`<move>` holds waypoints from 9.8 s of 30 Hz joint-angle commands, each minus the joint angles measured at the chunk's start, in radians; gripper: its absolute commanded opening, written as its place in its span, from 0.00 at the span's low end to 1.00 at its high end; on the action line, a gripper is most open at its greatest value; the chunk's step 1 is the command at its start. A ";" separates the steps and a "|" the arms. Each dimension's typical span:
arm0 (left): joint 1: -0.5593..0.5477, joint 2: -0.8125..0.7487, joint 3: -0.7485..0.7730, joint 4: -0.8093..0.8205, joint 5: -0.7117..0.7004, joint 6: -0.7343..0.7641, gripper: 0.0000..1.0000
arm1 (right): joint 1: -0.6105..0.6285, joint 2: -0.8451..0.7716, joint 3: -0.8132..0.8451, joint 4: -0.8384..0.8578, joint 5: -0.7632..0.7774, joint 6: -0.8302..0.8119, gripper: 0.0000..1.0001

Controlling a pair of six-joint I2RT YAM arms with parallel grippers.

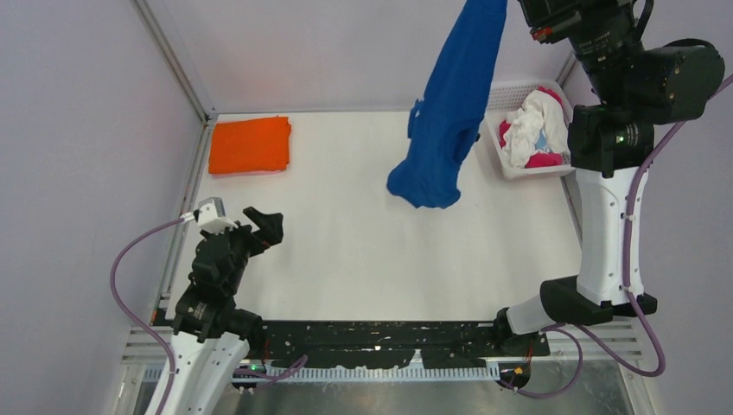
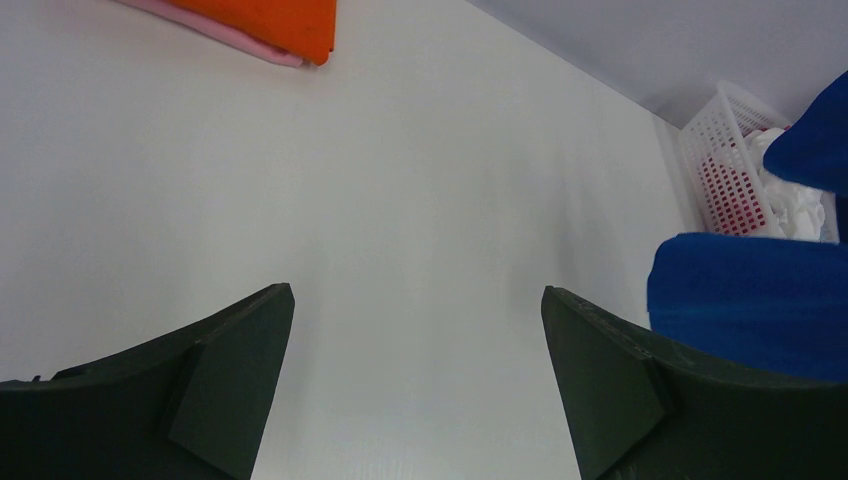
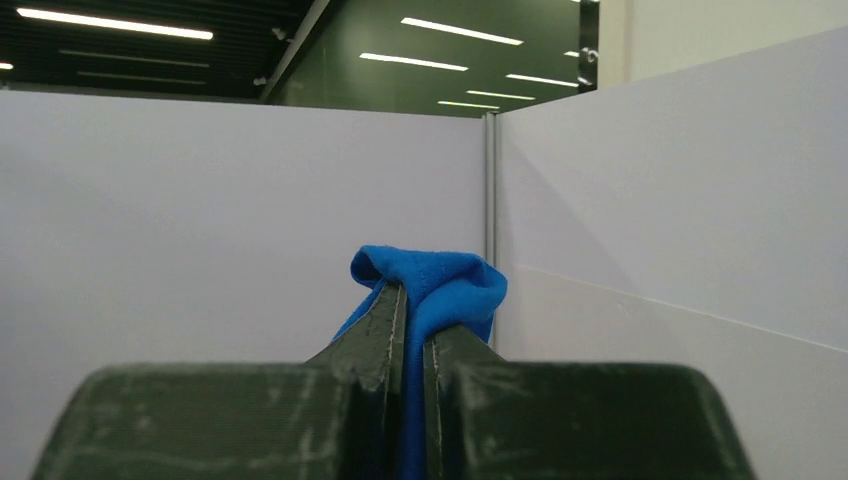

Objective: Fold and stack the t-shirts
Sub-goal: Move the tshirt to the center of the board, then flatten out the tshirt

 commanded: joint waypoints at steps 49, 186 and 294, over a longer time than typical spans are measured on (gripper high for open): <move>-0.873 0.957 0.241 0.032 0.075 -0.119 0.82 | -0.162 -0.430 -1.569 -0.399 0.962 -0.232 0.05; -0.079 1.609 0.914 -0.115 0.551 0.114 1.00 | 0.194 -0.266 -1.727 -0.407 0.706 -0.059 0.95; -0.351 0.830 0.299 -0.085 0.026 0.043 0.00 | 0.129 -0.506 -1.657 -0.713 0.986 -0.120 0.95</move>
